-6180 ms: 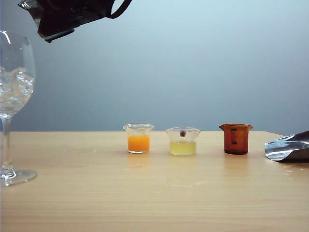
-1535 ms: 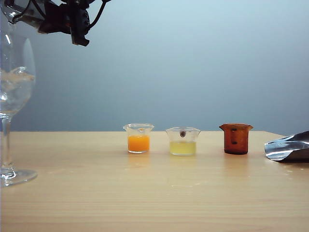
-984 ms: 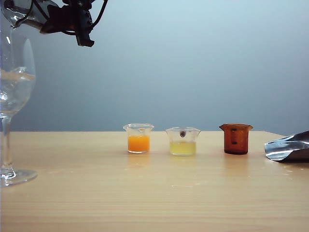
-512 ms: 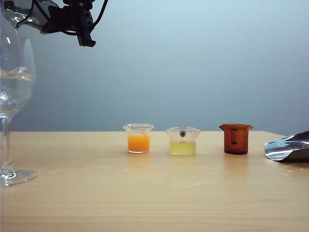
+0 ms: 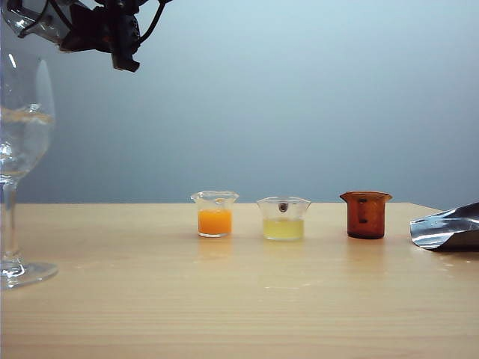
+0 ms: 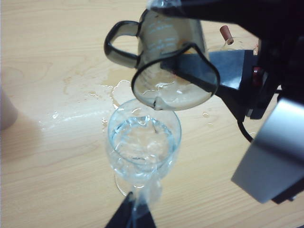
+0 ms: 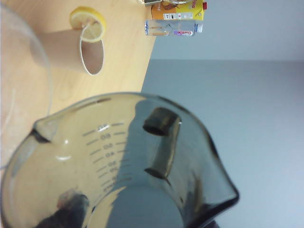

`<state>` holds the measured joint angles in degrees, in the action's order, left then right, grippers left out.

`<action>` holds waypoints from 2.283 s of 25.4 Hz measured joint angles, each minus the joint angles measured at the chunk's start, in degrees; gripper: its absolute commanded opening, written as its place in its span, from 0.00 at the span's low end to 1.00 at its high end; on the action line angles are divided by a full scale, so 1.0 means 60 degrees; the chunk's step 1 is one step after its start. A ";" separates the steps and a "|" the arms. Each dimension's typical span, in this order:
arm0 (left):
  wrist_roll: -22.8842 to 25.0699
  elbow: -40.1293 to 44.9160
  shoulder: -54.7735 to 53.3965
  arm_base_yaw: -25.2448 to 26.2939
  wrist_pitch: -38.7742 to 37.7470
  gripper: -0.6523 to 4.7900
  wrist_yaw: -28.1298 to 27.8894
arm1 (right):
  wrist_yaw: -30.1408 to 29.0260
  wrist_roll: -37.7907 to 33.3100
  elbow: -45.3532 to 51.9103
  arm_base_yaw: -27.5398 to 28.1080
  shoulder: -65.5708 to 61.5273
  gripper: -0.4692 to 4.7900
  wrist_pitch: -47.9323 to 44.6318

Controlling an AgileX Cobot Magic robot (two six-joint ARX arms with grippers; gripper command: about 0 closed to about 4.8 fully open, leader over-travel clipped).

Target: Pick up the first measuring cup from the left, pour the coconut rum inside into the goblet, and finally put the measuring cup back in its original place.

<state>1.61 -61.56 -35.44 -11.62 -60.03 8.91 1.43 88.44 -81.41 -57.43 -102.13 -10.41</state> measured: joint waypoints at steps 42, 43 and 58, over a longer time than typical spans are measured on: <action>0.0000 0.0000 0.0000 -0.0004 -0.0004 0.12 0.0000 | -0.0630 -1.5041 0.2980 0.1727 -0.0984 0.47 -0.4353; 0.0000 0.0000 0.0000 -0.0004 0.0000 0.12 0.0000 | -0.0605 -1.5132 0.2965 0.1628 -0.1180 0.47 -0.4404; 0.0000 0.0000 -0.0007 -0.0004 -0.0004 0.12 0.0000 | 0.0138 -1.5952 0.1151 0.1435 -0.4182 0.47 -0.5326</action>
<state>1.61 -61.56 -35.48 -11.64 -60.05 8.91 2.26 -7.27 -74.50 -48.82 -127.22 -42.37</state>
